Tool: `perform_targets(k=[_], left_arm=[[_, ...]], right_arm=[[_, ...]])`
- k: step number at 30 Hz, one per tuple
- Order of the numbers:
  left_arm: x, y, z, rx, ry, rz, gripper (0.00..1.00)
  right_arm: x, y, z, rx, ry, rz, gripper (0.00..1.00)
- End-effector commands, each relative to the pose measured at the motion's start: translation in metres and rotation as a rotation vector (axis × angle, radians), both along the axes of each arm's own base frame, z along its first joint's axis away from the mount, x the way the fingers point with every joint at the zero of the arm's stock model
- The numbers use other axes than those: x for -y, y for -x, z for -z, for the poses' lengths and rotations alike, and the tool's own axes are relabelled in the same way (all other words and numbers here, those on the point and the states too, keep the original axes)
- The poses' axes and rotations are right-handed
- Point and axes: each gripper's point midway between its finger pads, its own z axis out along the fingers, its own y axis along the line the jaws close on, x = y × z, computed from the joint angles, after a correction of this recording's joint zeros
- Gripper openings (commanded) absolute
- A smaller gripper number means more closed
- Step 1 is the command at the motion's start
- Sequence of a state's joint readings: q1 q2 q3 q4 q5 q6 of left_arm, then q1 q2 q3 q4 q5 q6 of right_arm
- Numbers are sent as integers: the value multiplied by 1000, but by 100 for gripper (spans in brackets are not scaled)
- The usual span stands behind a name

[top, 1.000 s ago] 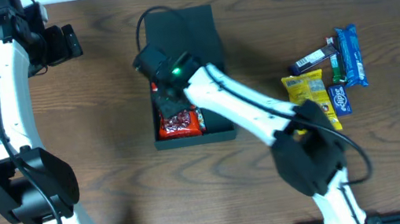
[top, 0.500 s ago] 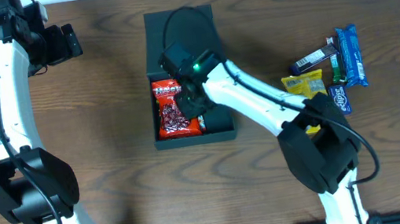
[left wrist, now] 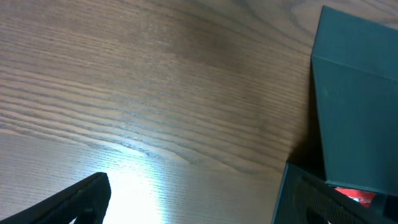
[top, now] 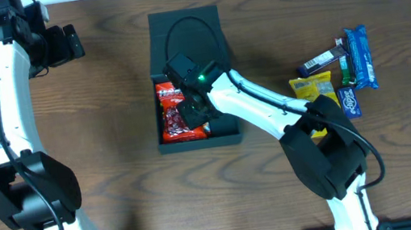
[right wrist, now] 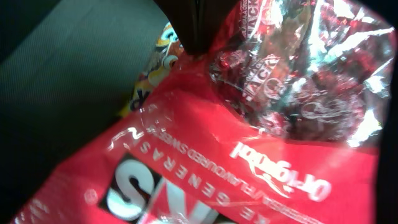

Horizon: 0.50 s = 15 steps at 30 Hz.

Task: Pack container
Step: 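Carry the Hacks bag into the box and release it, then grasp the yellow chip bag with the right gripper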

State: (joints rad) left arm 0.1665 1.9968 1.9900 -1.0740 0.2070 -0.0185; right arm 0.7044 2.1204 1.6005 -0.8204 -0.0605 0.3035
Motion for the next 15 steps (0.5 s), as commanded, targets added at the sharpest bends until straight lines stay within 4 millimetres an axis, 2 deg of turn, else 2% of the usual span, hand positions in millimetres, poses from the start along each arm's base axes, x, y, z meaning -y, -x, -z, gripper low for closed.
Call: perform_targets(k=[1,4,9,12,15], left_arm=[[0,3,-8,15,-1,2,95],[0,3,-8,15,-1,2,95],[0,3,-8,15,-1,2,95],[0,3,-8,14,0,2,95],[0,3,-8,14,0,2,95]], right_arm=[[-17,10,2,-41,-71,-57,1],[-13,9,3,-34,-50,-52,1],[15,0,3,17,83,-15,1],[25,-8,-12,51,106,9,1],[36,-23,-42,136,102,43,1]])
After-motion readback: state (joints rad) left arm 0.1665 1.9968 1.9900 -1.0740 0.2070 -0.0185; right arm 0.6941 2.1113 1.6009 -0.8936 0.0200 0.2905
